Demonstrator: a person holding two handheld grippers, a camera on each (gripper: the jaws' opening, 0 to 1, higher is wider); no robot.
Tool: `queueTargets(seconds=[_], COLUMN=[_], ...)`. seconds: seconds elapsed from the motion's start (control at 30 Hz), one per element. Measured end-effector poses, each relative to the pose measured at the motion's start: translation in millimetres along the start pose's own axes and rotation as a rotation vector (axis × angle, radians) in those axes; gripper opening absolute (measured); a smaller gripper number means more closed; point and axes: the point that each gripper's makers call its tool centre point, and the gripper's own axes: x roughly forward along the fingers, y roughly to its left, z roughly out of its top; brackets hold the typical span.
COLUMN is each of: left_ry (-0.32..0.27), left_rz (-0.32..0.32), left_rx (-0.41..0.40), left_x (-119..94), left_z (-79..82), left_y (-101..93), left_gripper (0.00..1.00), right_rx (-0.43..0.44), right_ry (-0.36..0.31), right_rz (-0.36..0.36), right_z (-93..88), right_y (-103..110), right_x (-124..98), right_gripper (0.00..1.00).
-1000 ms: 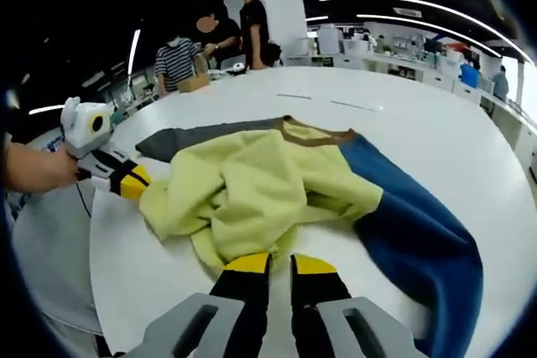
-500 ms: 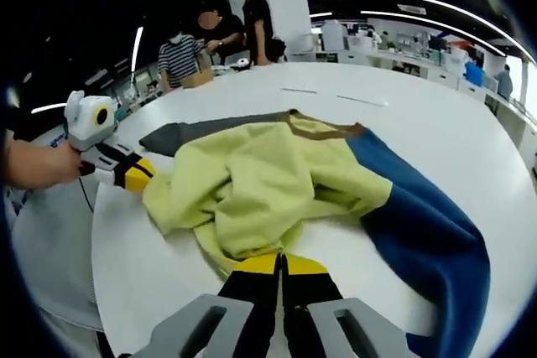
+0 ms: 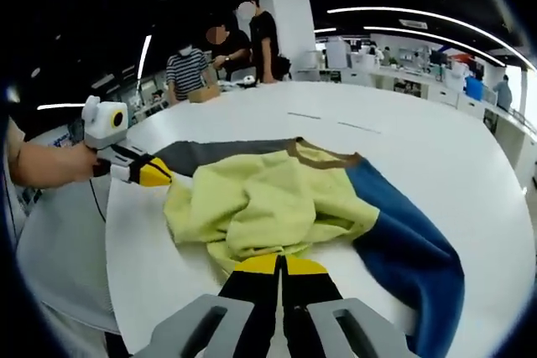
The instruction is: Fold the garment on the visible template until the final outline fits inside the template.
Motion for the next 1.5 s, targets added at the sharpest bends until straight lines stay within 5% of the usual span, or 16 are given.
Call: queueTargets(seconds=[0.27,0.57,0.77,0.9,1.1,1.27,1.5], left_ry=[-0.012,0.101,0.129,0.154,0.160,0.149,0.061], left_rz=[0.002,-0.052,-0.065,-0.074,-0.078,-0.078,-0.053], left_rx=[0.008,-0.006,-0.004,0.015,0.030,0.044,0.011], left_x=[-2.9,10.1,17.7,21.3,23.3,20.4,4.0], left_z=[4.3,-33.0,-42.8,-47.3,-48.4,-45.8,-19.2], left_y=[0.3,-11.8,-17.4,-20.6,-21.8,-22.1,-12.1], left_gripper=[0.00,0.01,0.20,0.14,0.01,0.00,0.00], right_rx=[-0.016,-0.026,-0.022,-0.022,-0.019,-0.012,-0.007], right_ry=[-0.030,0.005,0.015,0.018,0.023,0.016,-0.020], right_rz=[-0.004,-0.011,-0.012,-0.012,-0.016,-0.016,-0.019], right_z=[9.0,-6.0,-10.2,-11.1,-14.7,-14.6,-1.7], right_y=[3.8,4.6,4.0,4.1,3.0,3.6,2.3], right_x=[-12.0,-11.3,-10.9,-10.5,-10.4,-11.9,-20.8], right_gripper=[0.00,0.00,0.00,0.00,0.00,0.00,0.00])
